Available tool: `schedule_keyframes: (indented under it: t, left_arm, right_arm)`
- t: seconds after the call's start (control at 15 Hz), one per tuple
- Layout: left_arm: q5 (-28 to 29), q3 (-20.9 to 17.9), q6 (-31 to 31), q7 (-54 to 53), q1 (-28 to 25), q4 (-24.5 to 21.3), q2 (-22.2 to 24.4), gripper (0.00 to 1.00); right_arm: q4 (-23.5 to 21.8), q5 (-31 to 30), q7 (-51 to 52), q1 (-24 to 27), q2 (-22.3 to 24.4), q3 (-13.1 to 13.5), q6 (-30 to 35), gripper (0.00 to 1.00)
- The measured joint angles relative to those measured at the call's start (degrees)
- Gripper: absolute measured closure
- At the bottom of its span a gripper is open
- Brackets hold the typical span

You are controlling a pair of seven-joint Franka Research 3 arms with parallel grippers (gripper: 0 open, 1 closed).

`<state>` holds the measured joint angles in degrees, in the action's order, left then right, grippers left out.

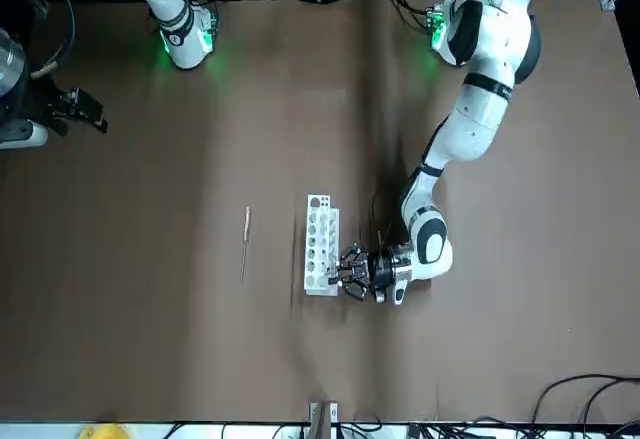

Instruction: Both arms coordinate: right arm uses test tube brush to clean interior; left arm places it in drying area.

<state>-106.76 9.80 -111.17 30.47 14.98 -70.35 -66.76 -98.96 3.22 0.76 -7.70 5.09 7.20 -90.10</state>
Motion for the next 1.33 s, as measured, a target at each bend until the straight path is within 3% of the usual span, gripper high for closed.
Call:
schedule_keyframes:
  t: [0.47,0.93,1.0,1.33]
  left_arm:
    - [-0.17,0.07,0.0,0.08,0.05,0.02,-0.1,0.74]
    - [-0.24,0.01,0.0,0.77,0.07,0.67,-0.09,0.1]
    - [-0.24,-1.43,-0.01,1.65,0.08,1.46,0.51,0.01]
    - [3.98,-3.95,0.04,4.52,-0.74,1.74,4.31,0.01]
  right_arm:
    - [0.0,0.0,0.0,-0.03,0.0,-0.04,0.0,0.0]
    - [0.0,0.0,0.0,-0.04,0.0,-0.09,0.0,0.0]
    - [0.01,0.0,0.0,-0.04,0.0,-0.09,0.0,0.0]
    - [0.01,0.0,0.0,-0.06,0.0,-0.11,0.01,0.0]
